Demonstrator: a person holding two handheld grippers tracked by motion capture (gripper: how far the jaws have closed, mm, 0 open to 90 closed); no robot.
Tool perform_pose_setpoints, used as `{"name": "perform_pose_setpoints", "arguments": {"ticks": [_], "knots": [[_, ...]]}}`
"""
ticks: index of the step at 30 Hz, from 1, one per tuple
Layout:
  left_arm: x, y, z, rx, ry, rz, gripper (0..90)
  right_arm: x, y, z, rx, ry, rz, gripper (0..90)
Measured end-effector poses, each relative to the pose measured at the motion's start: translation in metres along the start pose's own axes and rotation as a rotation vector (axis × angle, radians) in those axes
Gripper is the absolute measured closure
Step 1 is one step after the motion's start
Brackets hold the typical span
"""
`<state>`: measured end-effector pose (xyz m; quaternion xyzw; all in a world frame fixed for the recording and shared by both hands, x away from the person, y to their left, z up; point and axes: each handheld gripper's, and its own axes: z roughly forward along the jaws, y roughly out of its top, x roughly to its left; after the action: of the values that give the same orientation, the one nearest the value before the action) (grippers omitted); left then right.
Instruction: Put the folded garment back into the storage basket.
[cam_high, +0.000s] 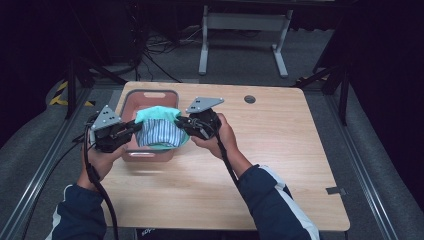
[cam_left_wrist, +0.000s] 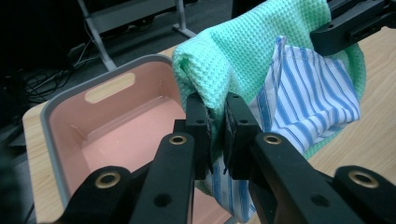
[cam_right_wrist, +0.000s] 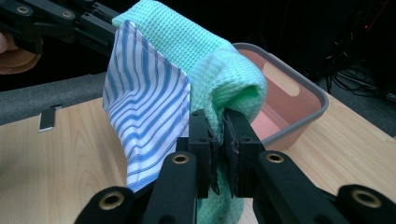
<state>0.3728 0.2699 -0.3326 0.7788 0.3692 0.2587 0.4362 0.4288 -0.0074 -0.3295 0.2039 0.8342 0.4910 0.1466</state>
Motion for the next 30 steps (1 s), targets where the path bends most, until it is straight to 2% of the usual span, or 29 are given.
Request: {"name": "perform_pose_setpoints", "arguments": {"ticks": [4, 11, 14, 24, 30], "knots": [[0.006, -0.002, -0.004, -0.011, 0.014, -0.011, 82.4, 0.003, 0.007, 0.009, -0.002, -0.003, -0.007, 82.3], [0.014, -0.006, -0.008, 0.0, 0.041, -0.02, 82.4, 0.006, 0.011, 0.025, 0.011, 0.001, -0.009, 82.3], [0.018, -0.009, -0.008, 0.004, 0.04, -0.028, 82.3, 0.007, 0.012, 0.034, 0.02, 0.001, -0.019, 82.2], [0.03, -0.021, -0.006, 0.02, 0.052, -0.076, 82.3, 0.007, 0.011, 0.055, 0.047, 0.001, 0.005, 81.9], [0.034, -0.025, -0.004, 0.022, 0.068, -0.082, 82.3, 0.006, 0.012, 0.065, 0.055, 0.0, 0.006, 81.9]]}}
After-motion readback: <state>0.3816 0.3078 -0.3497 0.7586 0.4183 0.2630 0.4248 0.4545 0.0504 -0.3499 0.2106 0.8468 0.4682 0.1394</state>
